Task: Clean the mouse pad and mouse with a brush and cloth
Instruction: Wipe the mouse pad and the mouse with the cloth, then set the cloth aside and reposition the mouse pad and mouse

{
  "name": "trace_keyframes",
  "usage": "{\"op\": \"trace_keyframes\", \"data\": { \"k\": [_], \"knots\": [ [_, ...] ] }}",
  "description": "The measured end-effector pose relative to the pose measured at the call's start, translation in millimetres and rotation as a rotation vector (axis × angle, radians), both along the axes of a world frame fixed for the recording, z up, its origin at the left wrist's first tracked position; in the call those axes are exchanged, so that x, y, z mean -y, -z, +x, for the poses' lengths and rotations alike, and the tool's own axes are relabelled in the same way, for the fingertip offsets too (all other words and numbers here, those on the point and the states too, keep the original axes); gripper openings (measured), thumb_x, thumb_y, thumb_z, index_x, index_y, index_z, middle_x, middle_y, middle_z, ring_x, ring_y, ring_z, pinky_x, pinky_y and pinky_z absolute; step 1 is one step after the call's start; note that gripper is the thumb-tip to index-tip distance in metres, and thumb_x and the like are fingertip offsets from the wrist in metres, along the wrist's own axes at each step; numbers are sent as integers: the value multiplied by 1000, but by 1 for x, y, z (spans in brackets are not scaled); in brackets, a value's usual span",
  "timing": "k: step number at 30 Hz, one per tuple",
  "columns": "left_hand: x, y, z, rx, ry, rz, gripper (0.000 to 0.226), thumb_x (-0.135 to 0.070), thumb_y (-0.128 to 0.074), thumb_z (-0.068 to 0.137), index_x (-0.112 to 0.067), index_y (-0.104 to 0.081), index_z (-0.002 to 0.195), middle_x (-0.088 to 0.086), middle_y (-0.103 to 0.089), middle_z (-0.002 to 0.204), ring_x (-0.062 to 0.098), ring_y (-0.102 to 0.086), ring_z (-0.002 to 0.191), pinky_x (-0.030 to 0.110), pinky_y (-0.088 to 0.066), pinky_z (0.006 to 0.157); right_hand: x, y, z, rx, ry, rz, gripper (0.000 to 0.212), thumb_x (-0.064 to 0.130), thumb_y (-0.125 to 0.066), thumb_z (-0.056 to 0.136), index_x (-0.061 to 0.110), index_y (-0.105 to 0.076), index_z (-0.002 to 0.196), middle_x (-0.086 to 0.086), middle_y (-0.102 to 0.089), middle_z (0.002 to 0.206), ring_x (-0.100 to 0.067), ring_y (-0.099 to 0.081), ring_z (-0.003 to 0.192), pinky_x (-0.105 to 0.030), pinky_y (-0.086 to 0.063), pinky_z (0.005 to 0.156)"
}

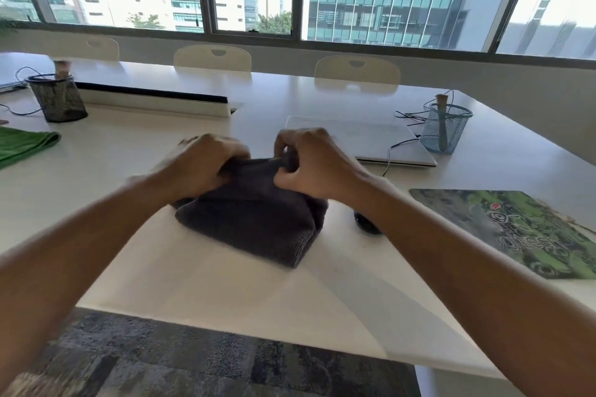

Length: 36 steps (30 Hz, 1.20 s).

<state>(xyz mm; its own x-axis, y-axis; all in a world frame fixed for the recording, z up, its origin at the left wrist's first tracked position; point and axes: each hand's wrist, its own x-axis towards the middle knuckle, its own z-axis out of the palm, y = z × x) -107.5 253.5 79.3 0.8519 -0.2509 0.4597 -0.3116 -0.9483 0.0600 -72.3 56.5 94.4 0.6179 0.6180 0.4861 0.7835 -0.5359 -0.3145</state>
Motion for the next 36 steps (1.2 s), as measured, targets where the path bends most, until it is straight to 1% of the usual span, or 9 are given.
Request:
{"op": "trace_keyframes", "data": {
  "k": [3,6,9,13,17,22,27,33,36],
  "knots": [
    [-23,12,-12,-254,122,-23,39,-6,-61,57,-14,-73,93,-2,-69,99,19,-63,97,26,-46,80,-13,13,-17,-142,-82,-296,23,43,-74,67,25,-65,79,10,-56,67,-12,-53,65,-23,-36,55],
    [-32,19,-25,-449,121,-114,56,-17,-55,56,-23,-68,111,-19,-57,118,-4,-50,113,-3,-28,92,-22,21,-24,-345,-66,-337,46,66,-68,66,20,-64,63,8,-55,56,-4,-50,55,-23,-38,52],
    [-34,19,-27,-535,141,-373,59,-13,-55,60,-33,-59,115,-18,-59,117,-7,-53,108,2,-34,92,-33,25,-22,-315,6,-64,39,59,-69,70,23,-57,62,5,-57,65,-10,-55,67,-22,-39,56],
    [-32,19,-25,-542,164,-721,41,7,-48,87,-26,-61,106,-11,-69,107,4,-62,103,13,-47,88,-46,40,-29,-221,80,-417,76,61,-66,70,18,-45,128,-6,-56,123,-25,-51,112,-31,-42,88],
    [-22,11,-16,-337,113,-738,30,1,-49,91,-26,-62,94,-10,-70,94,1,-66,84,9,-50,75,-47,49,-31,-66,123,-385,43,26,-64,79,13,-52,118,-8,-60,113,-28,-56,103,-28,-37,74],
    [11,-7,4,-62,95,-935,30,-2,-50,88,-29,-63,84,-19,-68,84,5,-64,84,25,-45,77,-4,31,-18,-310,200,-149,25,19,-60,79,14,-63,104,-14,-66,101,-28,-59,94,-23,-38,68],
    [63,-10,27,16,116,-1217,18,-9,-47,90,-21,-59,97,-4,-62,94,12,-56,87,24,-41,72,77,-5,14,-550,464,478,11,6,-52,76,14,-56,70,-5,-57,69,-20,-52,65,-25,-38,57],
    [143,25,52,-578,224,-566,77,-36,-68,80,-19,-27,143,6,-36,146,21,-40,129,23,-30,98,165,-29,20,-617,652,611,22,9,-50,77,15,-47,57,7,-47,33,-10,-47,37,-15,-34,37],
    [172,37,58,-686,164,-329,115,-57,-74,62,-28,-4,148,2,-29,151,22,-34,133,23,-26,99,182,-16,15,-642,746,471,16,23,-65,78,11,-58,69,0,-57,54,-11,-51,39,-9,-33,34]
  ]
}}
